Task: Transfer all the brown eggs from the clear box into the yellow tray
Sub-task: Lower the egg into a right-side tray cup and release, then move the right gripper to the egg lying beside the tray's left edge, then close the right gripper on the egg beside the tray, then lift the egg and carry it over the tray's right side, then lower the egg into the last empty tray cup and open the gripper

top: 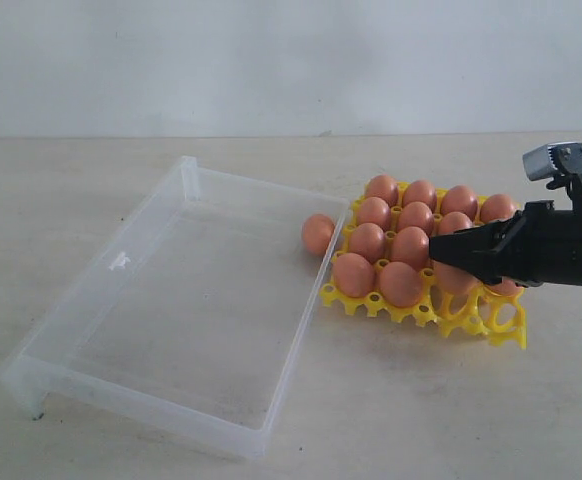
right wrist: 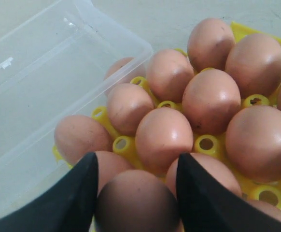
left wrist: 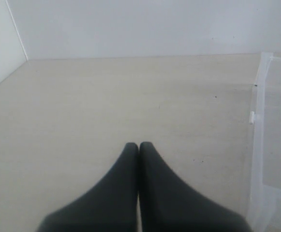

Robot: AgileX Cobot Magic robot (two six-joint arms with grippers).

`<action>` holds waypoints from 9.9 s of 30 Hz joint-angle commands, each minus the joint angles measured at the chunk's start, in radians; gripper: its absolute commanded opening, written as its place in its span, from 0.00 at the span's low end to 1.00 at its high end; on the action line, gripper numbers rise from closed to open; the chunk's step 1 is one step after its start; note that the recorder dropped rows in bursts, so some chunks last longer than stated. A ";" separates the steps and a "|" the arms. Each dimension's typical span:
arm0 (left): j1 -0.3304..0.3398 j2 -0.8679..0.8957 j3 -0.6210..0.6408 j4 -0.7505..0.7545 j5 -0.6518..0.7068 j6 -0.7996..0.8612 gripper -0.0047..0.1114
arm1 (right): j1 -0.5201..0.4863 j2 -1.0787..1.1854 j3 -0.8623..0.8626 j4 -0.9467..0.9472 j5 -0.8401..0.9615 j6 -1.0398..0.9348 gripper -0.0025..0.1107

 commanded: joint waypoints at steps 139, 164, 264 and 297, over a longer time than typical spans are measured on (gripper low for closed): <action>-0.003 0.003 -0.004 0.004 -0.003 0.002 0.00 | 0.700 0.433 -1.091 1.023 1.717 -0.594 0.49; -0.003 0.003 -0.004 0.004 -0.003 0.002 0.00 | 0.702 0.468 -1.091 1.095 1.653 -0.633 0.02; -0.003 0.003 -0.004 0.004 -0.003 0.002 0.00 | -0.088 -0.287 0.271 0.157 0.183 -0.116 0.02; -0.003 0.003 -0.004 0.004 -0.003 0.002 0.00 | -0.088 -0.126 0.271 0.306 0.100 -0.258 0.32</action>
